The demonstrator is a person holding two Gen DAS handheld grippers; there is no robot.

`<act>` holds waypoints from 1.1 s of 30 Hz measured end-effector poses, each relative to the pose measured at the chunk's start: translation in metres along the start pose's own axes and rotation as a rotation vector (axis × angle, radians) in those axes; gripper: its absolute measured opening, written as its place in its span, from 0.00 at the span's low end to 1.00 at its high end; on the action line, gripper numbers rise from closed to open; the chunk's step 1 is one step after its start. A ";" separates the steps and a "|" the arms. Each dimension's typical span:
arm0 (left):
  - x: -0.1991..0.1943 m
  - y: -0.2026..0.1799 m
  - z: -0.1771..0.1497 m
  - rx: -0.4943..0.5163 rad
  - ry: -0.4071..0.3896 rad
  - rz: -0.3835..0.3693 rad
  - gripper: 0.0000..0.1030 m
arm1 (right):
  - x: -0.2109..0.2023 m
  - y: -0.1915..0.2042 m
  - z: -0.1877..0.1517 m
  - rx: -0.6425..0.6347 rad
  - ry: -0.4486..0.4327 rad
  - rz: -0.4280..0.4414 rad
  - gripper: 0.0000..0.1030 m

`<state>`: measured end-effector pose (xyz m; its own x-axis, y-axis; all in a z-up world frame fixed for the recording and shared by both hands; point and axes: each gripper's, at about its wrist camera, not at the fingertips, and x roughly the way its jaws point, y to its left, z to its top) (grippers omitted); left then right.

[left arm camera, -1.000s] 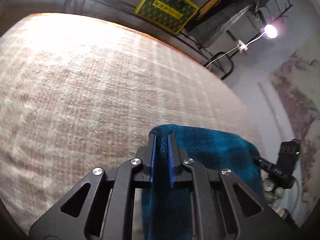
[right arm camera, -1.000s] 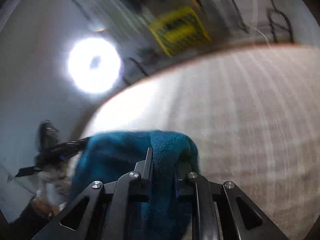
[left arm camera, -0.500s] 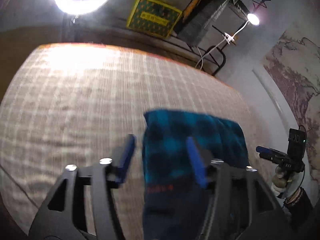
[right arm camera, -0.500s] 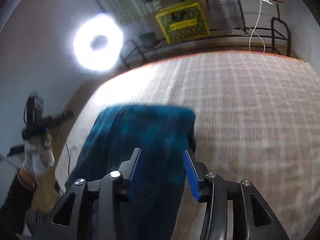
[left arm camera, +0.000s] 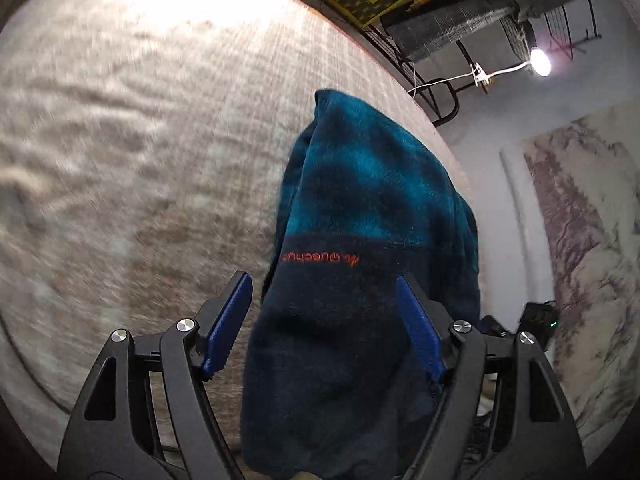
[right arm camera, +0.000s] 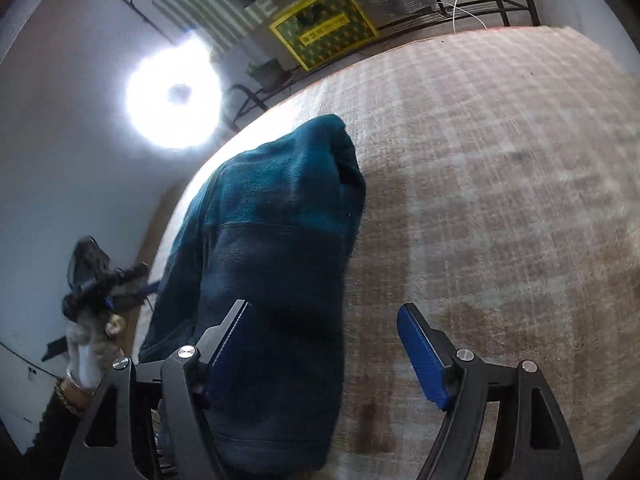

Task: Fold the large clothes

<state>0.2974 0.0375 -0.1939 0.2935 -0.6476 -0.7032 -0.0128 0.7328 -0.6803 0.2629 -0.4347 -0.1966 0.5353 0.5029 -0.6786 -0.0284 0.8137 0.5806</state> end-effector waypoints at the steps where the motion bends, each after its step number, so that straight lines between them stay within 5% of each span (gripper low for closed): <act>1: 0.003 0.002 -0.001 -0.004 0.003 0.000 0.74 | 0.001 -0.005 -0.001 0.004 -0.002 0.019 0.75; 13: 0.031 0.007 0.003 0.011 0.071 -0.051 0.74 | 0.045 -0.027 0.006 0.141 0.072 0.225 0.76; 23: 0.046 0.002 0.019 0.005 0.086 -0.109 0.72 | 0.060 -0.020 0.010 0.082 0.077 0.309 0.67; 30: 0.051 -0.007 0.021 0.013 0.066 -0.054 0.55 | 0.059 -0.017 0.001 0.091 0.096 0.355 0.55; 33: 0.052 -0.021 0.017 0.072 0.047 0.029 0.50 | 0.060 -0.014 0.003 0.104 0.099 0.359 0.53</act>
<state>0.3292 -0.0082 -0.2128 0.2491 -0.6339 -0.7322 0.0486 0.7633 -0.6443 0.2978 -0.4167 -0.2442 0.4228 0.7799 -0.4614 -0.1106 0.5498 0.8280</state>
